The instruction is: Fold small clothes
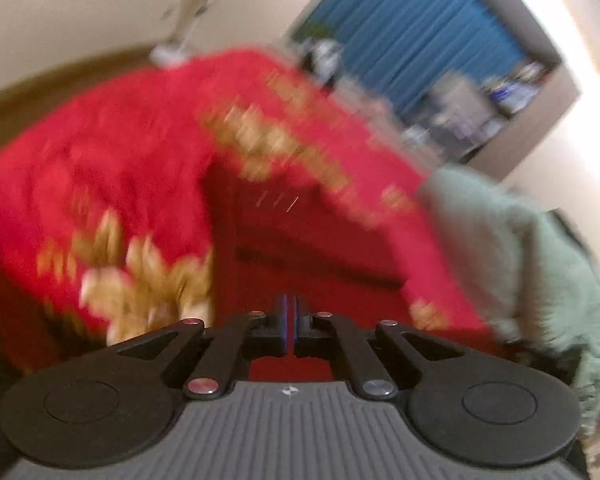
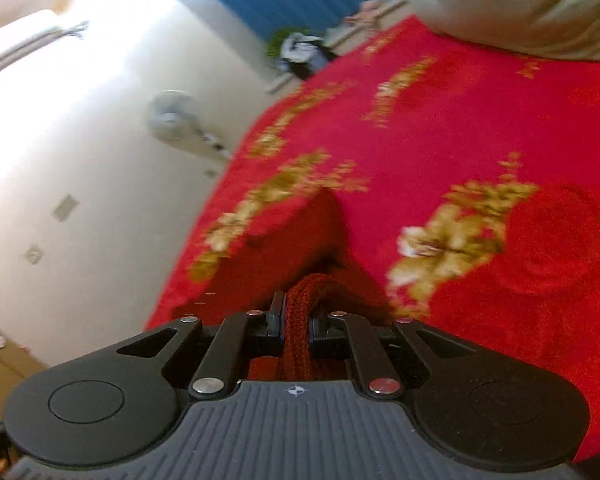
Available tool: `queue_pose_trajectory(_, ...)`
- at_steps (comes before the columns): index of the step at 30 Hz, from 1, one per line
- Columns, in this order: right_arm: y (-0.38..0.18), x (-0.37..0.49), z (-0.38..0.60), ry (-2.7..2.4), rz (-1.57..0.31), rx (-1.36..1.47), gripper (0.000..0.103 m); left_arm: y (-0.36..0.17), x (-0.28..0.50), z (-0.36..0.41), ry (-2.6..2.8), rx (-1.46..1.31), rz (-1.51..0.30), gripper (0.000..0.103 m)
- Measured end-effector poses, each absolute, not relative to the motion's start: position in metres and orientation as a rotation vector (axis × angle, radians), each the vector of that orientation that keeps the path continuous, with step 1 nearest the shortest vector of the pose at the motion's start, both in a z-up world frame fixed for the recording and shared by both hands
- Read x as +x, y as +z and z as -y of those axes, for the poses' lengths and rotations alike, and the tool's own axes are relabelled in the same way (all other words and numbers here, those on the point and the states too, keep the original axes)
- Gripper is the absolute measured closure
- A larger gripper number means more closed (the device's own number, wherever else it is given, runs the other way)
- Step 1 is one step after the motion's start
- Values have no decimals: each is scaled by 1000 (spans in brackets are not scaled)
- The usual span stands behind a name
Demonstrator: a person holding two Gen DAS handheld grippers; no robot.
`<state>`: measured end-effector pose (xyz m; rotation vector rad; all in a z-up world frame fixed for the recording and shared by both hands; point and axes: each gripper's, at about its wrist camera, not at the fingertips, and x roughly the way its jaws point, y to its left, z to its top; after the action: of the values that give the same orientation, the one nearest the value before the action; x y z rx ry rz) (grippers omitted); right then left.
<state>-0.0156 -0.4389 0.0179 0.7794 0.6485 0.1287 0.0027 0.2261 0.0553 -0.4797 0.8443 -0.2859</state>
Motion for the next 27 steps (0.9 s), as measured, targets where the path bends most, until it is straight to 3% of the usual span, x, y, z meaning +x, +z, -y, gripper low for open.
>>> queue_pose_trajectory(4, 7, -19, 442, 107, -654, 796, 94, -21, 15, -183, -207, -430, -1058, 90)
queue_pose_trajectory(8, 6, -24, 439, 99, -660, 768, 94, -82, 12, -162, -135, -394, -1197, 61)
queue_pose_trajectory(22, -6, -30, 441, 71, -674, 767, 94, -143, 21, -141, -121, -302, -1334, 62)
queue_pose_trajectory(24, -7, -31, 441, 70, -676, 768, 94, -143, 19, -136, -133, -273, -1319, 69)
queue_pose_trajectory(26, -7, -31, 440, 70, -679, 769, 94, -141, 16, -133, -149, -259, -1300, 94)
queue_pose_trajectory(27, -7, -31, 440, 68, -680, 769, 94, -139, 14, -132, -152, -244, -1291, 95)
